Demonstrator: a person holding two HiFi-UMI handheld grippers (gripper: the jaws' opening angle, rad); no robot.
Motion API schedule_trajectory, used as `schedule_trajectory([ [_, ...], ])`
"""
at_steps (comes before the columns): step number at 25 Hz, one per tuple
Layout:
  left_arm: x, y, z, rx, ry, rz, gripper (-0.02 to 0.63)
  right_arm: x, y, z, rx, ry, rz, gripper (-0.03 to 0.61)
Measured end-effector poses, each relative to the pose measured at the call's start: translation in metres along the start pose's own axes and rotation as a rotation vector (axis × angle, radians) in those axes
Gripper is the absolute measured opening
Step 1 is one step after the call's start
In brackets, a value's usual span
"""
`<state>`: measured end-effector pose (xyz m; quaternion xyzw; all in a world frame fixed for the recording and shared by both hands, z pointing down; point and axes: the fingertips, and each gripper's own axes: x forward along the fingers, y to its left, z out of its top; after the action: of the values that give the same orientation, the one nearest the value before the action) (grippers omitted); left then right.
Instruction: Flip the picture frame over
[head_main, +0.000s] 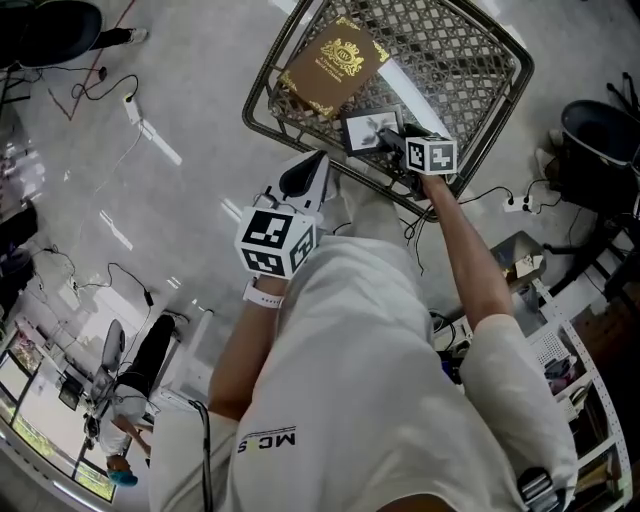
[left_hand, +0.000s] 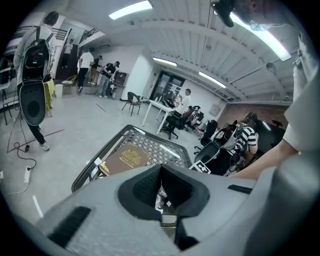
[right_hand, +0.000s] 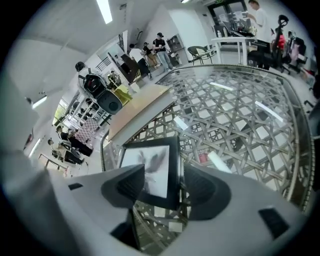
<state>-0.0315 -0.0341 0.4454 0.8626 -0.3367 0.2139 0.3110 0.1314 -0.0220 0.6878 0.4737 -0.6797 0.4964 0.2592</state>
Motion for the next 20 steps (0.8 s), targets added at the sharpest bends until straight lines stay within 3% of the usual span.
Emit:
schedule_trajectory([
  [6, -0.011, 0.006, 0.008, 0.006, -0.032, 0.004, 0.025, -0.023, 0.019, 0.012, -0.029, -0.063, -0.014, 0.236],
  [14, -0.032, 0.005, 0.021, -0.016, -0.134, 0.027, 0.025, -0.076, 0.072, 0.036, -0.230, -0.163, -0.025, 0.195],
  [20, -0.045, -0.001, 0.045, 0.031, -0.207, 0.041, 0.025, -0.125, 0.116, 0.058, -0.367, -0.275, -0.047, 0.124],
])
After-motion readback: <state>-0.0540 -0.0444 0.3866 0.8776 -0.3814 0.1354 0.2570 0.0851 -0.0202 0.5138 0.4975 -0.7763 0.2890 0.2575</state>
